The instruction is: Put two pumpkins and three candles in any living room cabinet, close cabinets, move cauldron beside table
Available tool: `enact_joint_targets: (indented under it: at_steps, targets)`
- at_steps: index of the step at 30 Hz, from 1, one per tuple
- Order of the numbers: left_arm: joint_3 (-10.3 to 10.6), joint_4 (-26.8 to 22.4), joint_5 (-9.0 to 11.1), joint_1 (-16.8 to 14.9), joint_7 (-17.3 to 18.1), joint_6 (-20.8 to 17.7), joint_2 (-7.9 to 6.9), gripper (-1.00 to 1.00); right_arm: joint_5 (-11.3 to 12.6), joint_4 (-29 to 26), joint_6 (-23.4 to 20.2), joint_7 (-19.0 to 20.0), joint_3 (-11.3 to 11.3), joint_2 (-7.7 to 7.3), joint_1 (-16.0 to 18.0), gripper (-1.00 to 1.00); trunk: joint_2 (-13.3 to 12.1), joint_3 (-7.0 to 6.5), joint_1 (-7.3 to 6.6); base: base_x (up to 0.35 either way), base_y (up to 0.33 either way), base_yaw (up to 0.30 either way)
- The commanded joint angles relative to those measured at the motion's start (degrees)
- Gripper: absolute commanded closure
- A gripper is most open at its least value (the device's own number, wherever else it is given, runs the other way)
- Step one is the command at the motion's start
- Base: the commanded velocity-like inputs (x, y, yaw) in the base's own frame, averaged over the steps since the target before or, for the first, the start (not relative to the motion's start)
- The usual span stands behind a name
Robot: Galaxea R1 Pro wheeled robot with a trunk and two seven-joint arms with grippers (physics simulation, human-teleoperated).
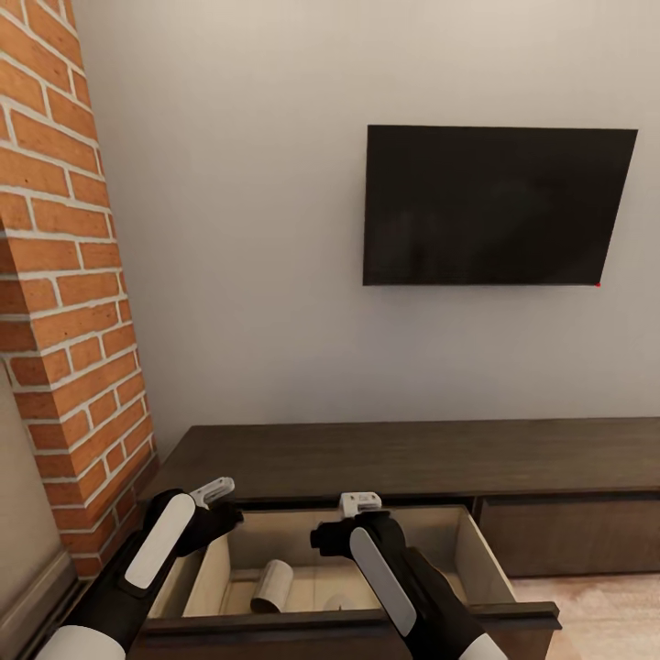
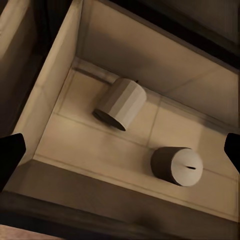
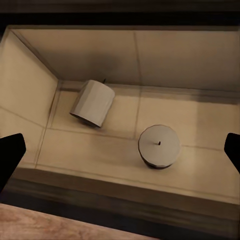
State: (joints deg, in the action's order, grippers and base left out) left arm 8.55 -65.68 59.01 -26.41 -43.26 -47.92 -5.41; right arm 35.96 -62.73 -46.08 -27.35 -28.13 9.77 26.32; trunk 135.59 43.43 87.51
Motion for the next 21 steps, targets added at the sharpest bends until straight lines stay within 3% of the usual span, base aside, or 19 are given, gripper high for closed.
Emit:
enact_joint_targets:
  at_steps: [1,6,13,21]
  targets:
    - [0.15,-0.06,0.58,-0.04,-0.6,0.02,-0.06,-1.0,0.6,-0.07,-0.07,-0.6,-0.09,-0.01,0.05,-1.0,-0.38,-0.11,-0.24,0.0,0.0,0.0]
    - [0.15,-0.06,0.58,-0.04,-0.62,0.02,-0.04,-1.0,0.6,-0.38,-0.07,-0.6,-0.03,-0.08,0.05,-1.0,-2.39,-1.01,-1.33,-0.036,0.0,0.0]
    - [0.15,-0.06,0.58,-0.04,-0.68,0.02,0.04,-1.0,0.6,-0.46,-0.07,-0.6,0.0,-0.1,0.05,-1.0,-5.19,-2.27,-2.87,-0.211,0.0,0.0]
    - [0.15,-0.06,0.58,-0.04,-0.69,0.02,0.04,-1.0,0.6,-0.5,-0.07,-0.6,0.0,-0.1,0.05,-1.0,-8.4,-3.7,-4.63,-0.022,0.0,0.0]
